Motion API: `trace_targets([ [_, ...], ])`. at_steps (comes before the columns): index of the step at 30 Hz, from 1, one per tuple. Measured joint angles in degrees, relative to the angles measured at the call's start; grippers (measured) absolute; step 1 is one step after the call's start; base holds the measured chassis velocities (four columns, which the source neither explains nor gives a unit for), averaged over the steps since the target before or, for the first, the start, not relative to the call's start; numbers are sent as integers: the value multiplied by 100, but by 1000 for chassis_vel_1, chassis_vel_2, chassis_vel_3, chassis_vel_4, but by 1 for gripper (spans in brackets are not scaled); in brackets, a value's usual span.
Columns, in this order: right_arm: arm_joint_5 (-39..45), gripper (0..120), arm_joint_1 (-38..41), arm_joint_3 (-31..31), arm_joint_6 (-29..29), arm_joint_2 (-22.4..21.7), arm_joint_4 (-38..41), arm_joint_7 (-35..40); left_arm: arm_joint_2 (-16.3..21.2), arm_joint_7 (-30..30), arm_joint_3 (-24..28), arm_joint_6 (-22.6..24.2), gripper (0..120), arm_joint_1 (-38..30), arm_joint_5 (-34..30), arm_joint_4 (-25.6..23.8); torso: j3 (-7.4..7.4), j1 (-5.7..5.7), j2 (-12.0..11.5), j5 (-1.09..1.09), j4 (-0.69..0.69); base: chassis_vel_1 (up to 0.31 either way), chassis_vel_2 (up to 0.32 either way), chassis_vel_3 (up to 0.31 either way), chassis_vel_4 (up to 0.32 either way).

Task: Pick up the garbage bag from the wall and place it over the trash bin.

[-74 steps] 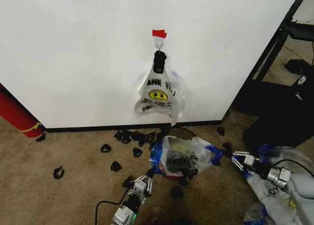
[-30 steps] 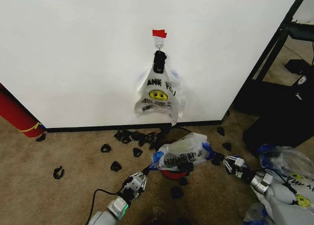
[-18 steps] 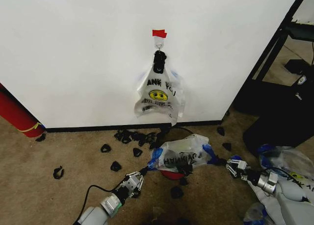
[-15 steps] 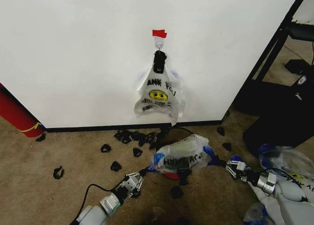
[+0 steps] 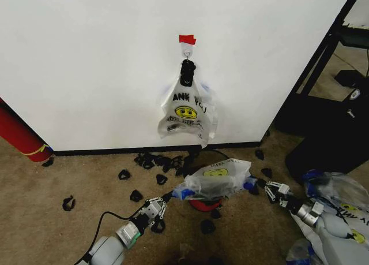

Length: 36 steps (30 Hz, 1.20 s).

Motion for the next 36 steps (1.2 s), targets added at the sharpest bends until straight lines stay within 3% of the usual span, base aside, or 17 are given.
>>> trace_targets([
  [5, 377, 14, -105, 14, -160, -108, 172, 3, 70, 85, -77, 54, 7, 136, -46, -221, 0, 0, 0, 0, -1, 0, 0, 0, 0],
  [7, 392, 26, -186, 61, -185, -154, 243, 1, 107, 85, -162, 124, 18, 209, -37, -289, 0, 0, 0, 0, 0, 0, 0, 0, 0],
  [13, 356, 45, -394, 169, -305, -230, 501, 139, 193, 82, -318, 222, 36, 413, 71, -464, 0, 0, 0, 1, 0, 0, 0, 0, 0],
  [18, 108, 61, -689, 303, -414, -354, 858, 815, 281, 143, -542, 223, 53, 733, 180, -770, 0, 0, 0, 1, -2, 0, 0, 0, 0],
  [23, -617, 84, -1106, 467, -434, -488, 1303, 1900, 321, 577, -1019, 34, 74, 1263, 426, -1154, 0, 0, 0, 0, 0, 0, 0, 0, 0],
  [28, -725, 98, -1469, 534, -258, -501, 1740, 2088, 321, 650, -1239, -89, 91, 1565, 510, -1372, 0, 0, 0, 0, 0, 0, 0, 0, 0],
  [30, -862, 100, -1640, 581, -137, -491, 1992, 2181, 316, 656, -1308, -129, 98, 1669, 510, -1470, 0, 0, 0, 1, 0, 0, 0, 0, 0],
  [36, -1401, 100, -1856, 765, 33, -485, 2446, 2765, 278, 726, -1411, -176, 100, 1852, 509, -1684, 0, 1, 0, 1, 0, 0, 0, 0, 0],
])
